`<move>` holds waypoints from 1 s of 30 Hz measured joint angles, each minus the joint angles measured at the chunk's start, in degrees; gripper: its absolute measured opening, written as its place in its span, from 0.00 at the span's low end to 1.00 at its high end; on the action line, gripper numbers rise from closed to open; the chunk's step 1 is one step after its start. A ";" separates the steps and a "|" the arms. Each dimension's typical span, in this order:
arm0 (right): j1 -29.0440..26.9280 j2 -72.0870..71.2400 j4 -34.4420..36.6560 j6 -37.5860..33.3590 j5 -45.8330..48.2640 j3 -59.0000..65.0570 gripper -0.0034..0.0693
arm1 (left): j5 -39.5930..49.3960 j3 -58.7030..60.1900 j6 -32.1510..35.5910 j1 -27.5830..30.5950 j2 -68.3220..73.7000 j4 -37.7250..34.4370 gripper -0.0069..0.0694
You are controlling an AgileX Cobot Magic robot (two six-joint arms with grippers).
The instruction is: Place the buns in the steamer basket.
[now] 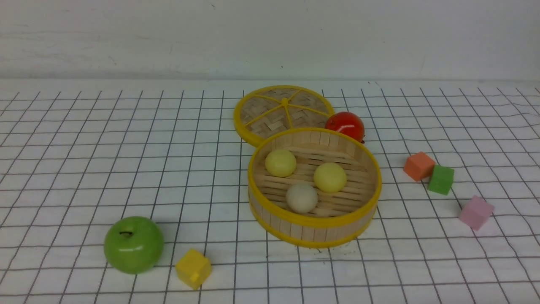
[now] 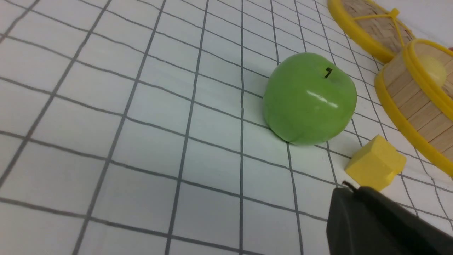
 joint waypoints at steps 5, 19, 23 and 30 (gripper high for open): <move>0.00 0.00 0.00 0.00 0.00 0.00 0.09 | 0.00 0.00 -0.07 0.00 0.00 0.00 0.07; 0.00 0.00 0.00 0.00 0.00 0.00 0.12 | 0.00 0.00 -0.12 0.00 0.00 0.00 0.07; 0.00 0.00 0.00 0.00 0.00 0.00 0.13 | 0.00 0.00 -0.12 0.00 0.00 0.00 0.07; 0.00 0.00 0.00 0.00 0.00 0.00 0.14 | 0.00 0.00 -0.12 0.00 0.00 0.00 0.07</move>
